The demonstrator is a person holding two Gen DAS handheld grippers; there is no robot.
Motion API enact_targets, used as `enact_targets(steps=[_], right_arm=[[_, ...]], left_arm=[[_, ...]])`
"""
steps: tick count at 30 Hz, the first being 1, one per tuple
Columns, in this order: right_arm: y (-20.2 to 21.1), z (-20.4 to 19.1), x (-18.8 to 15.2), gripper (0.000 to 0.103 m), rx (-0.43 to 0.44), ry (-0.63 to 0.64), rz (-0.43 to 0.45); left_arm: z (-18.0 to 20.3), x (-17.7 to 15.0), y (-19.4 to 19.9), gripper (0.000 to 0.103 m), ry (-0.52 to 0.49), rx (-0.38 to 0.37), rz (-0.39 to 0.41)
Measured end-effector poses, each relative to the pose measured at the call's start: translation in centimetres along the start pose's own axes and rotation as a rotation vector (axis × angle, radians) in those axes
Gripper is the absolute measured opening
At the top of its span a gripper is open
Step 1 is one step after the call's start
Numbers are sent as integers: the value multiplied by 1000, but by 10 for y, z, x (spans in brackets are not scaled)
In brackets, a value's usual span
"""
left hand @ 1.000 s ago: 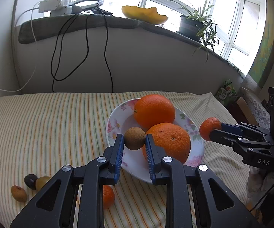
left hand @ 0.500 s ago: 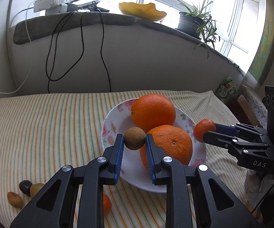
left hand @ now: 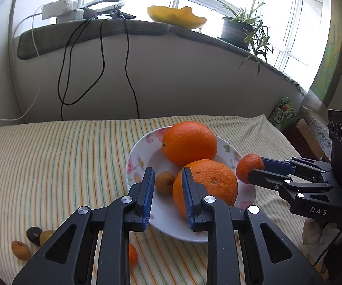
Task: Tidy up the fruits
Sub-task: 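Lower the orange and kiwi into the bowl and open both grippers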
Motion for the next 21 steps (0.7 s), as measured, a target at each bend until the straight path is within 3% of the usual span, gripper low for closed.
enact_targets(steps=[2, 5, 19, 21], right_arm=[[3, 0, 2, 44, 3, -1, 10], [7, -3, 5, 59, 4, 7, 27], [21, -15, 4, 60, 2, 20, 41], [24, -18, 5, 60, 4, 21, 45]], left_arm=[[-1, 0, 0, 22, 2, 2, 0], [0, -1, 0, 22, 1, 3, -2], [2, 2, 17, 22, -10, 11, 24], [2, 2, 21, 30, -13, 15, 31]])
Point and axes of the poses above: each gripper's, at about its wrist camera, not at the fingertips, and y roughly against the way its jaws point, z to its right, x to its top, the point moved 10 cm from there along -y, roughly the way its jaws point, and after that the axes turned 8 degrees about x, right-handed, at the moved point
